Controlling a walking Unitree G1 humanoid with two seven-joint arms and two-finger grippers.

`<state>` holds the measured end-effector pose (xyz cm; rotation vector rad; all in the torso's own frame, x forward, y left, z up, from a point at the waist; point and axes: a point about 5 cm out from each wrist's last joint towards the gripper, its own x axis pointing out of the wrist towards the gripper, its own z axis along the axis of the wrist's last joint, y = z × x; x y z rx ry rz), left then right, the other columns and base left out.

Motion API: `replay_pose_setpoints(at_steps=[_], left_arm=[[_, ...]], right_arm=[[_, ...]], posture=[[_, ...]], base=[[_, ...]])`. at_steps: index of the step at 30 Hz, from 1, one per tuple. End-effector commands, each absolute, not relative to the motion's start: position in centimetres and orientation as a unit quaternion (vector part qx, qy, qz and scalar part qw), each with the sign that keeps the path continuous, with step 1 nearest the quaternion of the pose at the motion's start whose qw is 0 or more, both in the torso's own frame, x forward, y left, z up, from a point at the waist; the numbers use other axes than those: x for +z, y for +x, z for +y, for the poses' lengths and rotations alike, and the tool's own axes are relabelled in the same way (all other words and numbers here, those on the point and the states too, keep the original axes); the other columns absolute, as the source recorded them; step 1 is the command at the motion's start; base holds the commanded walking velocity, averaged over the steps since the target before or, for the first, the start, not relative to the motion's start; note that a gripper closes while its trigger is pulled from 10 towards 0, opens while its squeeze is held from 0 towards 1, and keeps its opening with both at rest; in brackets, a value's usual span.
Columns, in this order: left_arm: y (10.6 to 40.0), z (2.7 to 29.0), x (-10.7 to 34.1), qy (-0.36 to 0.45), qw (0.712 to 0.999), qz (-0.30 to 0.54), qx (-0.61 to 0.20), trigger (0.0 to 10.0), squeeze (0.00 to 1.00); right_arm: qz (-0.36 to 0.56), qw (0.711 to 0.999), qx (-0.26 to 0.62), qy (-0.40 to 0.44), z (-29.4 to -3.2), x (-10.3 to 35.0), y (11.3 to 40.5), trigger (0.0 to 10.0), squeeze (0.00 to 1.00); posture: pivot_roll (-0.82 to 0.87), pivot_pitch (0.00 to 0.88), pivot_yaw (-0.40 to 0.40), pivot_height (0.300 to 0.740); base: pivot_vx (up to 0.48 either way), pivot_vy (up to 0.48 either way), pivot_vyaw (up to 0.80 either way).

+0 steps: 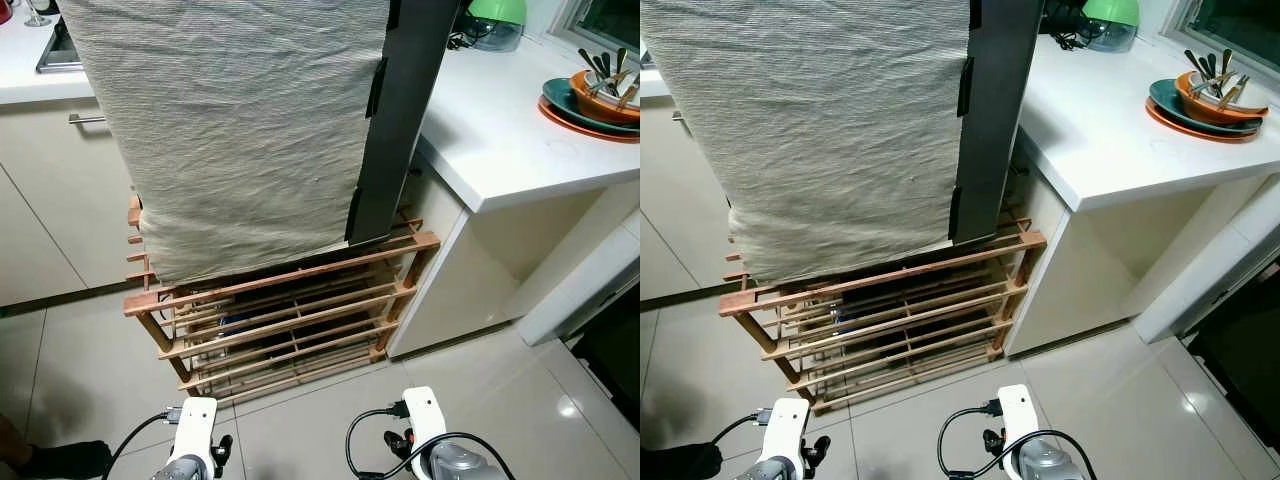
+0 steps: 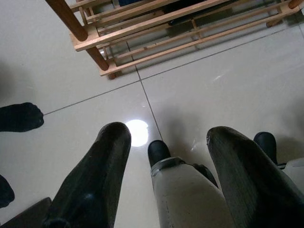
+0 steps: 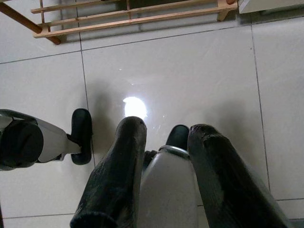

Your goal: Clothes washing

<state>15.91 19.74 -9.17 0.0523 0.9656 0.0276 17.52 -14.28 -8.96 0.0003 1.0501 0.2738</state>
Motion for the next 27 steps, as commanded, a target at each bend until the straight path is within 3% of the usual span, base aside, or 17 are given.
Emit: replay_pose_setpoints(at_steps=[1, 14, 15, 27], left_arm=[[21.3, 15.9, -7.2, 0.129, 0.852, 0.488, -0.141, 10.0, 0.0], [21.3, 15.9, -7.2, 0.129, 0.852, 0.488, -0.141, 10.0, 0.0], [20.7, 15.5, -7.6, 0.121, 0.852, 0.491, -0.139, 10.0, 0.0], [20.3, 14.7, -7.9, 0.117, 0.849, 0.496, -0.137, 10.0, 0.0]], right_arm=[[0.513, 0.855, -0.071, 0.019, -18.7, -10.0, 14.5, 10.0, 0.0], [0.513, 0.855, -0.071, 0.019, -18.7, -10.0, 14.5, 10.0, 0.0], [0.504, 0.861, -0.065, 0.007, -19.2, -9.8, 14.9, 10.0, 0.0], [0.486, 0.872, -0.059, -0.011, -20.0, -9.3, 15.7, 10.0, 0.0]], posture=[[-0.17, 0.0, 0.137, 0.74], [-0.17, 0.0, 0.137, 0.74], [-0.2, 0.0, 0.057, 0.74], [-0.2, 0.0, 0.062, 0.74]], base=[[0.0, 0.0, 0.0], [0.0, 0.0, 0.0], [0.0, 0.0, 0.0], [0.0, 0.0, 0.0]])
